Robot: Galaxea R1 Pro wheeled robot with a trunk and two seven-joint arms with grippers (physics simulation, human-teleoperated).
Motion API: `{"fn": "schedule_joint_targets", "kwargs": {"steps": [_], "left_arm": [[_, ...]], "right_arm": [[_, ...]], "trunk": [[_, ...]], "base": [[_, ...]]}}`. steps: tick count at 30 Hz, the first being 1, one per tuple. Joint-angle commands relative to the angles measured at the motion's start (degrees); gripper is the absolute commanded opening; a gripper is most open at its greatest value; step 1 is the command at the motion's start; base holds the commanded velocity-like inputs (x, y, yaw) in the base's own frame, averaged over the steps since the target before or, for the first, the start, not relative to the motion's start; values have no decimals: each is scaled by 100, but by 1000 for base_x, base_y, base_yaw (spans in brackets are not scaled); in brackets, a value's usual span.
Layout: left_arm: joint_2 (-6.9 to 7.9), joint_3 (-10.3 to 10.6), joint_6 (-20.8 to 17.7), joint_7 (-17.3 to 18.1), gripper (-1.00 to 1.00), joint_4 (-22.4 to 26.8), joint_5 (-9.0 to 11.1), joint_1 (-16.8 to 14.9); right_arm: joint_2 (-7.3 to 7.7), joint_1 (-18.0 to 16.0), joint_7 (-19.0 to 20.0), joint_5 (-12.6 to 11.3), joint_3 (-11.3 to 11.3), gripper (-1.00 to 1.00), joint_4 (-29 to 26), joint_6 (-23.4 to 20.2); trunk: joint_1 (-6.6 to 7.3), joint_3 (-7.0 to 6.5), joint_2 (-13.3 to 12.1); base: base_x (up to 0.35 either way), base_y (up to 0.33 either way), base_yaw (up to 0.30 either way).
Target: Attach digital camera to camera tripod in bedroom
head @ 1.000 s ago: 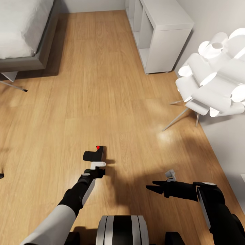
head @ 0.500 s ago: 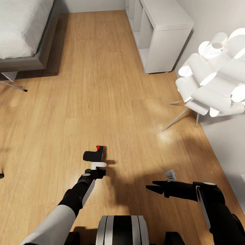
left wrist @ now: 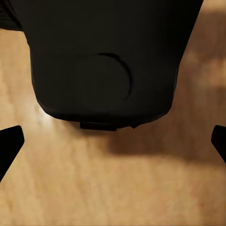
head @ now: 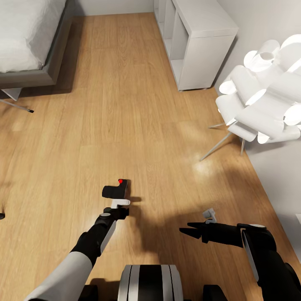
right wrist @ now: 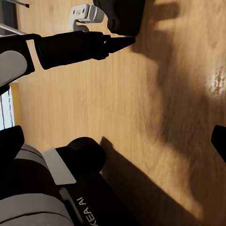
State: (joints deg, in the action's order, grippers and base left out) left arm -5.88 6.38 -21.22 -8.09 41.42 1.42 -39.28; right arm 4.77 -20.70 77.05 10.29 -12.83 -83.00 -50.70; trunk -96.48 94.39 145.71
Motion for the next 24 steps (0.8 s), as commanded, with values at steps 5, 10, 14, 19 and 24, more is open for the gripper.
{"fn": "schedule_joint_targets", "kwargs": {"steps": [5,10,14,19,24], "left_arm": [[0,21,-37,-47,100,18,13,-1],[-5,27,-40,-104,100,33,12,-1],[-8,32,-40,-220,100,46,15,-1],[-9,30,-40,-279,100,36,16,-1],[-8,30,-40,-304,100,42,16,-1]], "right_arm": [[-3,-4,58,56,-9,100,-6,-46],[2,-4,56,59,-9,100,-5,-46],[1,-4,55,58,-9,100,-5,-42],[-1,-4,55,54,-9,100,-5,-42],[-2,-4,55,57,-9,100,-5,-45]], "trunk": [[1,3,1],[1,3,1],[1,3,1],[1,3,1],[1,3,1]], "base": [[0,0,0],[0,0,0],[0,0,0],[65,0,0],[66,0,0]]}}
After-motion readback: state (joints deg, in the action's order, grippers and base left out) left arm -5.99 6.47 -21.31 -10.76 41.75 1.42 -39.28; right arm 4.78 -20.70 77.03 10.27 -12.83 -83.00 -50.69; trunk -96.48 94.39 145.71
